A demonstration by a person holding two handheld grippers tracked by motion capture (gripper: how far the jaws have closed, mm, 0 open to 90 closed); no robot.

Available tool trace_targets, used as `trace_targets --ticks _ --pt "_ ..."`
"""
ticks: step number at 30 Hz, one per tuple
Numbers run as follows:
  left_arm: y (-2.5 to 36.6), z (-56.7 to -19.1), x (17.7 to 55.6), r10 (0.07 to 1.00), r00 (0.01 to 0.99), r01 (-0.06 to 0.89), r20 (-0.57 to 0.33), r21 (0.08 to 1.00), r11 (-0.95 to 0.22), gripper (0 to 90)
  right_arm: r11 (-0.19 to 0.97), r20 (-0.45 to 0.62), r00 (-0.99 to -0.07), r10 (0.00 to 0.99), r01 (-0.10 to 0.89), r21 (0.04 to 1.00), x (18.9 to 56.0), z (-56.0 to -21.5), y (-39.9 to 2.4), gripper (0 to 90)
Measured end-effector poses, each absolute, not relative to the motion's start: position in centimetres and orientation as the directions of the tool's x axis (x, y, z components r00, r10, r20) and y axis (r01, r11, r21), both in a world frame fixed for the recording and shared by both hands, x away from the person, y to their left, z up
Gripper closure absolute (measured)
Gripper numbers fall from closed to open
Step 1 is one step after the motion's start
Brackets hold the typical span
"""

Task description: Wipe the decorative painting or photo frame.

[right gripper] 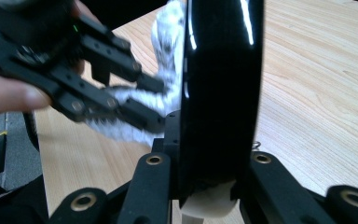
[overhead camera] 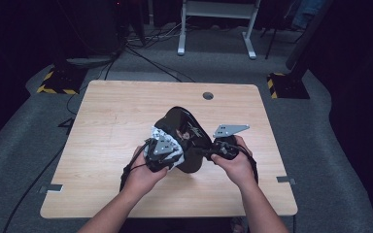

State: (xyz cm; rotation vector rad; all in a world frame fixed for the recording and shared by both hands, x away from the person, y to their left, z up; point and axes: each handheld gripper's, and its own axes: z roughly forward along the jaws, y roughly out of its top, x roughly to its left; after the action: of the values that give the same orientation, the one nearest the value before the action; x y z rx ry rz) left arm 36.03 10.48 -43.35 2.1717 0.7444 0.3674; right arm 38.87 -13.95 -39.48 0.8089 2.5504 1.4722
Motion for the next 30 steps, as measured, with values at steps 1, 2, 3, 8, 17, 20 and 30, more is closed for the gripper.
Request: trace_targets --ticks 1,2,3,8,17,20,30 --pt "10.5 -43.6 36.1 0.616 0.788 0.392 0.013 0.760 -0.518 72.3 0.396 0.182 -0.856 0.484 0.399 0.827 38.9 -39.5 -14.0 78.8" --pt "10.6 -43.7 36.1 0.617 0.787 0.393 0.013 0.759 -0.518 72.3 0.396 0.182 -0.856 0.483 0.399 0.827 38.9 -39.5 -14.0 78.9" --pt "10.6 -43.6 36.0 0.615 0.788 0.391 0.016 0.759 -0.521 72.3 0.395 0.183 -0.856 0.483 0.399 0.827 38.9 -39.5 -14.0 79.0" --pt "10.8 -41.9 36.1 0.623 0.782 0.363 0.039 0.783 -0.505 72.1 0.397 0.183 -0.858 0.480 0.399 0.827 38.9 -39.4 -13.9 79.4" --pt "11.4 -41.8 36.3 0.634 0.772 0.352 0.053 0.795 -0.495 71.9 0.386 0.206 -0.855 0.475 0.414 0.824 39.1 -39.6 -14.1 79.3" --pt "11.3 -42.8 36.3 0.634 0.772 0.371 0.039 0.783 -0.500 72.0 0.384 0.211 -0.853 0.476 0.418 0.823 39.1 -39.6 -14.1 79.0" --pt "11.0 -44.4 36.2 0.638 0.769 0.402 0.035 0.750 -0.525 71.7 0.378 0.222 -0.849 0.479 0.428 0.821 39.2 -39.6 -14.2 78.8"
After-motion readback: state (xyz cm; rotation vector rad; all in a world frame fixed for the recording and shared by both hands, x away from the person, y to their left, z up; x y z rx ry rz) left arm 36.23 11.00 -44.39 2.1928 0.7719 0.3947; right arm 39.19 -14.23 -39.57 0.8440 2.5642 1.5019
